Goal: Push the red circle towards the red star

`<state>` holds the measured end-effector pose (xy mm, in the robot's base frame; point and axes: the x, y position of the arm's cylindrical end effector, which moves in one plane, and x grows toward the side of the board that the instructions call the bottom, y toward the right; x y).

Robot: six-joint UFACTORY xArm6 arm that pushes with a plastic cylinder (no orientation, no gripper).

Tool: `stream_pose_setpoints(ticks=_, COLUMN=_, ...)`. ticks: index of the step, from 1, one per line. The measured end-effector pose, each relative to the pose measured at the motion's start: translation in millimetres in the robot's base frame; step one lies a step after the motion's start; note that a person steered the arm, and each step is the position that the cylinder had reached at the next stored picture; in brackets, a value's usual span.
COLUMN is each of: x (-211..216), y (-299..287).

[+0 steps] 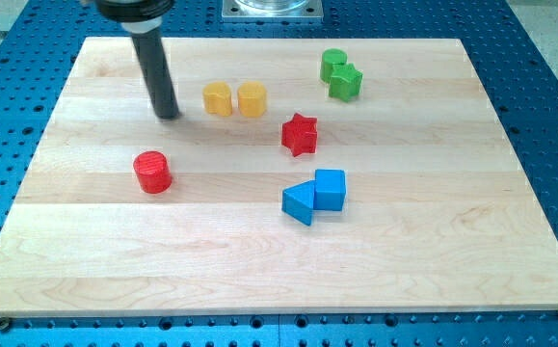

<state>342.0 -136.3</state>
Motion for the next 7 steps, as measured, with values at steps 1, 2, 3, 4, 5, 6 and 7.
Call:
stream_pose_setpoints(ticks=1, x=3, y=22)
stream_pose_setpoints(ticks=2, x=-4, y=30)
stream_pose_setpoints(ticks=3, x=34, y=47)
stream_pose_setpoints(ticks=4, x=57, y=49)
stream_pose_setpoints(ticks=5, x=147, y=41)
stream_pose_setpoints(ticks=6, x=170, y=-12)
stream_pose_setpoints(ticks=7, x=126, y=-14)
